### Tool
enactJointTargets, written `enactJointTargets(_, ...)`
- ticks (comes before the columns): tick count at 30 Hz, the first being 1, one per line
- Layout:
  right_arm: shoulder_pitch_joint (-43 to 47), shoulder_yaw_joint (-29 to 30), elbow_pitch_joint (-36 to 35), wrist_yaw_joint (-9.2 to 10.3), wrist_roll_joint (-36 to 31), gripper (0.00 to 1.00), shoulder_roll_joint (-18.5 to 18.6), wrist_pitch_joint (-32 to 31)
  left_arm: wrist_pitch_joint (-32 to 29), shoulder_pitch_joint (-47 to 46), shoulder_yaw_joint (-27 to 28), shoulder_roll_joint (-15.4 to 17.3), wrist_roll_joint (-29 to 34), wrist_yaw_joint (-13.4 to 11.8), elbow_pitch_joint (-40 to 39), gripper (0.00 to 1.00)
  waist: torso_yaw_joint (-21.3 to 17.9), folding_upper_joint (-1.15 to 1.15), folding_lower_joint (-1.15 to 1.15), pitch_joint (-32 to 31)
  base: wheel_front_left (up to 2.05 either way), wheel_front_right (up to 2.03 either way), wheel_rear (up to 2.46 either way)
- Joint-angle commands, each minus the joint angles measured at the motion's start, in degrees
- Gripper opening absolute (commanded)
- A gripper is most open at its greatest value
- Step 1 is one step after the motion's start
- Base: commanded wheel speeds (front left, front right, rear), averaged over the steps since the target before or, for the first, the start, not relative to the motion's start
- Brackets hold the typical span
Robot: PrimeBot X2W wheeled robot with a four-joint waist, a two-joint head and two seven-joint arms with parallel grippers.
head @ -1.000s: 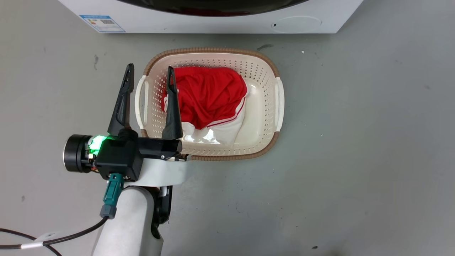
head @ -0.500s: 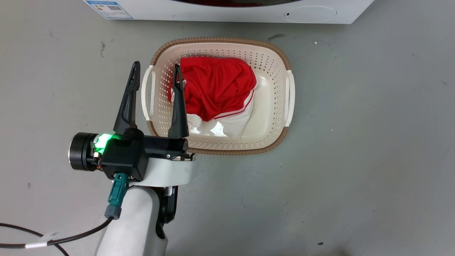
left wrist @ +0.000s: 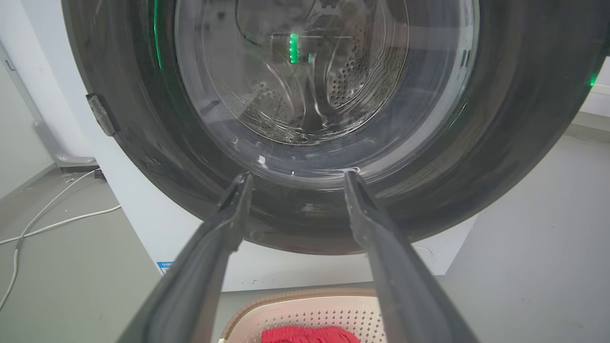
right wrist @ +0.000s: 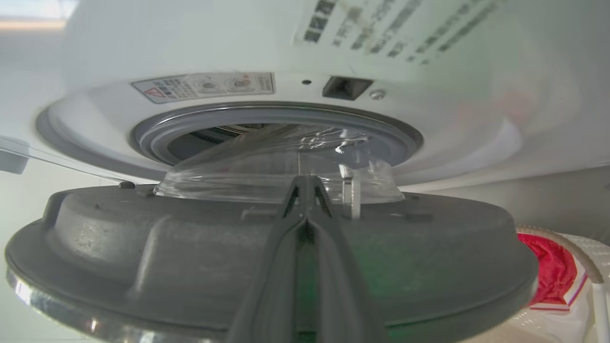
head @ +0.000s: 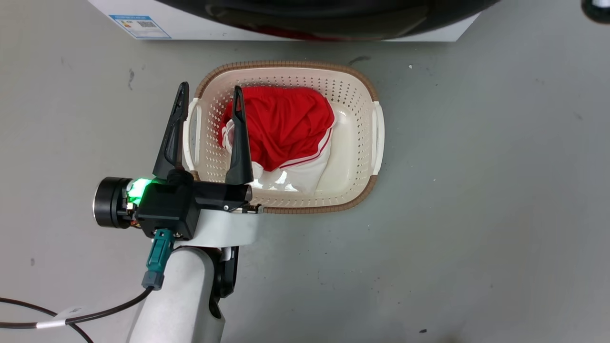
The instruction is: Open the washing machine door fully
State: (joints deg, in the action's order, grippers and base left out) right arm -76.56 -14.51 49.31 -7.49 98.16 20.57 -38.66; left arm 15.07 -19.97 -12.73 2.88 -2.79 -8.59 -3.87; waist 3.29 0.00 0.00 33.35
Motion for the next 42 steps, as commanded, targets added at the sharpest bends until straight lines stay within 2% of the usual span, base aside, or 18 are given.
enactJointTargets(1,1.8,-0.3,-0.8,0.00,0.6,0.00,-0.8,-1.3,0.2,-0.2,0.1,0.0,-0.2,0.2,0.2,1.00,-0.4,0.00,0.00,-0.7,0.00,0.00,0.00)
enactJointTargets(12,9.0,-1.1,-4.6,-0.01,2.4,0.00,-1.8,-6.7,0.2,1.2,0.6,0.0,-0.4,0.9,1.6,1.00,-1.8,0.00,0.00,-4.7,0.00,0.00,0.00)
enactJointTargets(26,22.9,-4.6,-12.2,-0.01,4.4,0.00,-6.3,-11.6,0.2,4.9,1.0,0.0,-1.4,2.1,4.2,1.00,-3.3,0.00,0.00,-13.7,0.00,0.00,0.00)
enactJointTargets(34,30.9,-7.7,-16.6,0.00,5.3,0.00,-9.2,-12.8,0.2,7.5,0.9,0.0,-2.3,2.6,5.3,1.00,-3.1,0.00,0.00,-18.7,0.00,0.00,0.00)
enactJointTargets(42,35.9,-9.9,-19.7,0.00,6.4,0.00,-11.2,-12.3,0.2,9.3,1.1,0.0,-2.9,2.9,5.5,1.00,-2.4,0.00,0.00,-21.0,0.00,0.00,0.00)
